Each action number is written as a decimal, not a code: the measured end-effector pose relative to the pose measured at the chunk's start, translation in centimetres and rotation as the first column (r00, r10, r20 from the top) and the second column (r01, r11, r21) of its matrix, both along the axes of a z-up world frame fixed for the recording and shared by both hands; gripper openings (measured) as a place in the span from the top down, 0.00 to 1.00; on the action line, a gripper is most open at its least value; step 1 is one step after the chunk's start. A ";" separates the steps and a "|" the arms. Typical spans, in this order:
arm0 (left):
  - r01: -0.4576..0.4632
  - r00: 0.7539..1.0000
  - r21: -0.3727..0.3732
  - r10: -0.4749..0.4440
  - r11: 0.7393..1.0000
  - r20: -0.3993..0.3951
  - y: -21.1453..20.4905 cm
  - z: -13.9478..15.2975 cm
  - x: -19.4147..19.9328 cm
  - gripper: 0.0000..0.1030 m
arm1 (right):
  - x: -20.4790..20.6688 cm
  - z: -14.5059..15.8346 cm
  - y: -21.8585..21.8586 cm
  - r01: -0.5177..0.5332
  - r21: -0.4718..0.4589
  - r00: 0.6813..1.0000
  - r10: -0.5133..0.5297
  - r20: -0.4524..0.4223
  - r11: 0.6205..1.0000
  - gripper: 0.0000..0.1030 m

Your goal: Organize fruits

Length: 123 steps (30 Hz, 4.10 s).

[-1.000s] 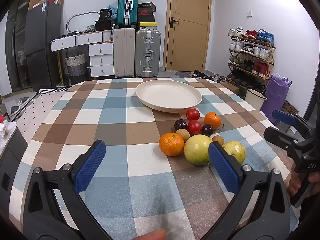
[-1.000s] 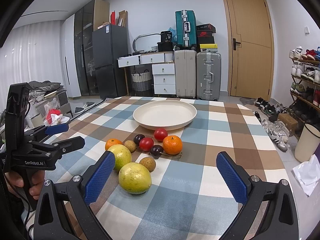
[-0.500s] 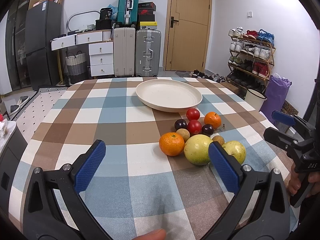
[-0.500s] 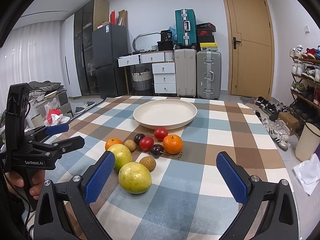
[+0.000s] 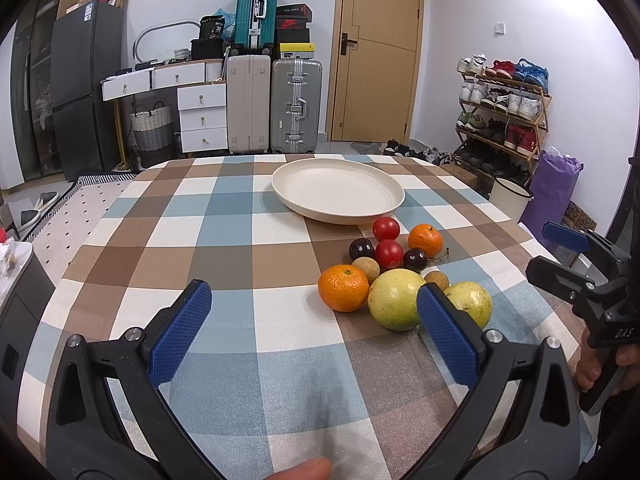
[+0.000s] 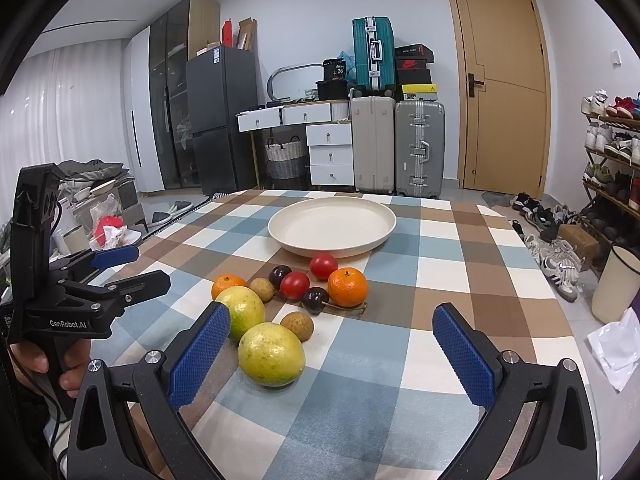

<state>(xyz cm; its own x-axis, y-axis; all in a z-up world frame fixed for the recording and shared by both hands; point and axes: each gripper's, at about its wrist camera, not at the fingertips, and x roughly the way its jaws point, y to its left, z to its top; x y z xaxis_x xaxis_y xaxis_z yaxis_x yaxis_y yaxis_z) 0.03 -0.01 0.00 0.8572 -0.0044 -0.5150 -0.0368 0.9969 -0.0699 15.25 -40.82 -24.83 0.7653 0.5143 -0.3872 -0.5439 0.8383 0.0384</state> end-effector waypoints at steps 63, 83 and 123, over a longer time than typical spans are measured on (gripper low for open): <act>0.212 0.957 -0.011 -0.210 0.977 -0.201 -2.6 -1.9 5.6 0.09 | 4.3 -4.3 5.3 -0.183 -0.087 0.908 0.134 -0.397 0.979 0.51; 0.304 0.920 0.060 -0.277 0.951 -0.277 -6.5 -3.4 7.3 0.52 | 4.0 -3.3 1.0 -0.072 -0.047 0.923 0.048 -0.381 0.996 0.51; 0.356 0.898 -0.119 -0.375 0.927 -0.229 -5.3 -2.9 6.6 0.54 | 4.6 -1.4 1.1 -0.060 -0.073 0.940 0.032 -0.340 0.996 0.51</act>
<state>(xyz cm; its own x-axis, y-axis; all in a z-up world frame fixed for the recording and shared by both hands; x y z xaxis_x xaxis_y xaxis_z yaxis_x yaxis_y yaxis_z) 6.66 -5.34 -2.95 0.6360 -0.3385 -0.6935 0.3040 0.9359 -0.1780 19.89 -39.73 -26.22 0.5586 0.5020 -0.6602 -0.5486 0.8206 0.1598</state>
